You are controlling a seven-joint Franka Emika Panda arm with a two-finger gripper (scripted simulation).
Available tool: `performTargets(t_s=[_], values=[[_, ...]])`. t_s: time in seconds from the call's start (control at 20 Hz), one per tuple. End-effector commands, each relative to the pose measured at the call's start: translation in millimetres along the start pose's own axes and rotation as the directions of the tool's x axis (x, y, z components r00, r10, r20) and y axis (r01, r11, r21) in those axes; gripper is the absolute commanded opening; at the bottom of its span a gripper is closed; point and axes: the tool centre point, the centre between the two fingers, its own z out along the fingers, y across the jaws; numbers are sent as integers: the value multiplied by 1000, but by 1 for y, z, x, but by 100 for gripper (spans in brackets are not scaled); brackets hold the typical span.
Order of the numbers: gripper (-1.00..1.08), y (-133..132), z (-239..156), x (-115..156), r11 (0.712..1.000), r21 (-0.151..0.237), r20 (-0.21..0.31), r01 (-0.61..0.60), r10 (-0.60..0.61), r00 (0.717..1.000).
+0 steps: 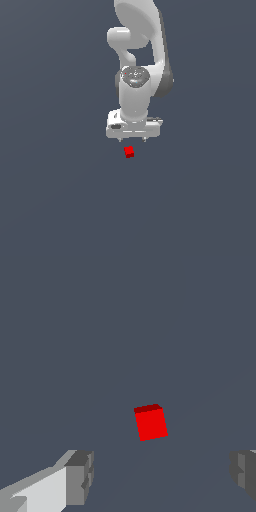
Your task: Pick up the red cube and move it to a goal position.
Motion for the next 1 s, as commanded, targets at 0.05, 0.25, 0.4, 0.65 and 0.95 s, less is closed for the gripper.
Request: performTargets(t_s=[0.05,0.25,0.4,0.65,0.95], values=[[100,0,0,0,1000,0,0,0,0,1000],[100,1,7,-1,1000,0,0,11,-11,1000],[100,2,19,-3,1000,0,-1,28,-28,1000],[100,4,51,-6,997,-1,-3,75,-75,997],[100,9,100,-11,989,-3,-6,145,-145,989]])
